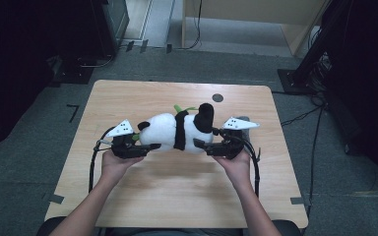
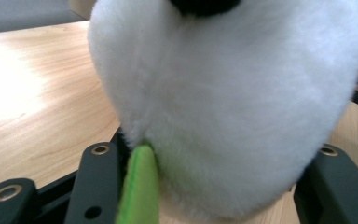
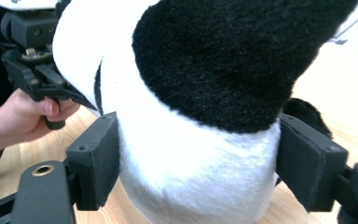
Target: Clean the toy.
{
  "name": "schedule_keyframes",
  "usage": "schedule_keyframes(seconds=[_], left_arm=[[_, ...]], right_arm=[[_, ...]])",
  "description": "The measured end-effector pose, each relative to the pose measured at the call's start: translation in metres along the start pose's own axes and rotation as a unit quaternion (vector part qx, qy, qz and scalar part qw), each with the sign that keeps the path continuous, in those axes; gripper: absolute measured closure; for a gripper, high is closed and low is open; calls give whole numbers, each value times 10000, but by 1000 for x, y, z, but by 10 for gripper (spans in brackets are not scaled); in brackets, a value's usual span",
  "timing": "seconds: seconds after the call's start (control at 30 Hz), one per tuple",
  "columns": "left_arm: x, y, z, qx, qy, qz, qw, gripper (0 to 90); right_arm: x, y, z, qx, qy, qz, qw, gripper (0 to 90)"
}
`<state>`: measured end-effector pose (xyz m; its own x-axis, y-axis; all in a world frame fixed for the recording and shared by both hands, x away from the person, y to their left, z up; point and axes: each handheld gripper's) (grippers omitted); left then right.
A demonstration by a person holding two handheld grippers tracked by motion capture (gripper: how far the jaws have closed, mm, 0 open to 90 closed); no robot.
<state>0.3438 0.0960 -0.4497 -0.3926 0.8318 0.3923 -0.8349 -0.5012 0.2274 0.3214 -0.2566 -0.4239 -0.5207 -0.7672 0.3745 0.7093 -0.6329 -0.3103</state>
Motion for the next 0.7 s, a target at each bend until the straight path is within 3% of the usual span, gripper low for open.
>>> schedule_keyframes(seconds=[0.13, 0.23, 0.33, 0.4, 0.43, 0.53, 0.7], left_arm=[[4, -3, 5, 80, -100, -24, 9999, 466], [5, -6, 6, 116, -186, 69, 9997, 466], [11, -11, 8, 260, -120, 136, 9995, 467], [16, -14, 10, 349, -14, 70, 9994, 467], [17, -14, 10, 383, 16, 28, 9993, 467], [18, -11, 14, 423, 17, -87, 9991, 467], [15, -6, 15, 543, -47, -355, 9979, 466]], right_arm=[[-1, 3, -3, 121, 37, 118, 9998, 206], [-2, 5, -5, 221, -4, 96, 9997, 206], [-4, 5, -10, 587, -43, -142, 9982, 206], [-5, 4, -17, 899, -5, -347, 9953, 206], [-7, 4, -20, 933, -29, -354, 9950, 206], [-14, 4, -23, 717, -41, -130, 9973, 165], [-21, 4, -25, 576, 114, 129, 9982, 86]])
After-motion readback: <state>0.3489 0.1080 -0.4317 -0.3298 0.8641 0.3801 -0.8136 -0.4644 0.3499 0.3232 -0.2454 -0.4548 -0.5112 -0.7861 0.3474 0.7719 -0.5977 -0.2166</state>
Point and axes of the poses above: each handheld gripper's, and its own axes: x roughly backward along the jaws, z roughly out of its top, y roughly to its right, and after that the axes turned 1 degree about -x, right-handed
